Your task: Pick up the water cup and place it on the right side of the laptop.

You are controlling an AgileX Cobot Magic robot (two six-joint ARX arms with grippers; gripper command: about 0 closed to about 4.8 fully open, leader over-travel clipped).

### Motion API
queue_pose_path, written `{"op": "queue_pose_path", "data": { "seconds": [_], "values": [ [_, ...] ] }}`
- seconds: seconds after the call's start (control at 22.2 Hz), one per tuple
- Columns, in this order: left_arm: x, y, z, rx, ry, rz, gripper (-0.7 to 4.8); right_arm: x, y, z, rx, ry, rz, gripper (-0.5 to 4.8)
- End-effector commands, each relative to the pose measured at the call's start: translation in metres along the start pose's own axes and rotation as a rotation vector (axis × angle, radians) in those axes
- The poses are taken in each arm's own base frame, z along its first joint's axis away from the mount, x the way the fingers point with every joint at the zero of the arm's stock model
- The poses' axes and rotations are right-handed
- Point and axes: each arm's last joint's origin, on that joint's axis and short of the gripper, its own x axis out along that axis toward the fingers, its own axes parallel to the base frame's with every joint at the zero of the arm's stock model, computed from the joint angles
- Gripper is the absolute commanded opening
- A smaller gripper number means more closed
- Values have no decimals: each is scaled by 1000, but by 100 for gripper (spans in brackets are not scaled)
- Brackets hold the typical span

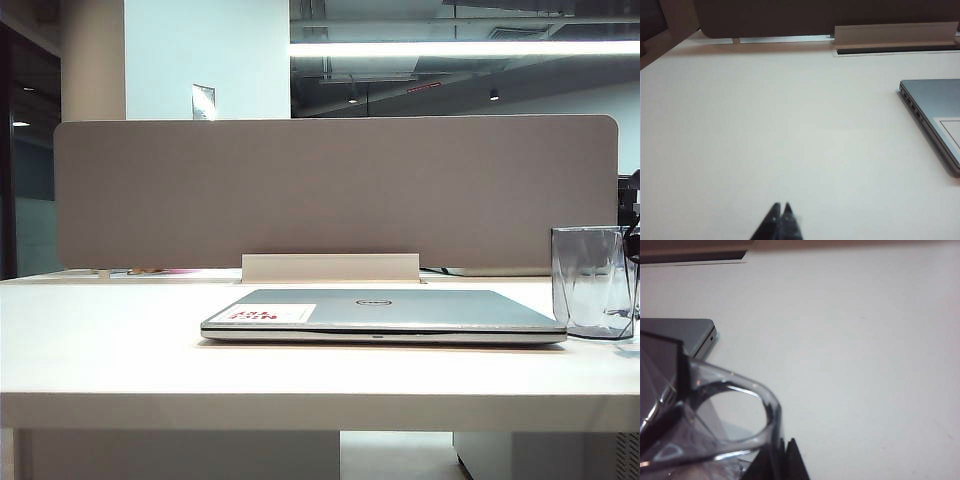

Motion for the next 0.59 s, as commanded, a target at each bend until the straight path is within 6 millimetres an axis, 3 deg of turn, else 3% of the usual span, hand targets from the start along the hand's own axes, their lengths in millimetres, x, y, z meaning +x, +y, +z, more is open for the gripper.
{"op": "queue_pose_path", "data": {
  "seconds": [0.05,0.41,0.59],
  "values": [
    [0,0,2,-4,-15,-7,-4,5,-1,3,-35,-28,6,-1],
    [0,0,2,-4,-16,-21,-4,9,-1,1,-35,-29,33,0],
    [0,0,2,-4,-15,-21,-4,9,-1,1,-35,-30,30,35]
  ]
}}
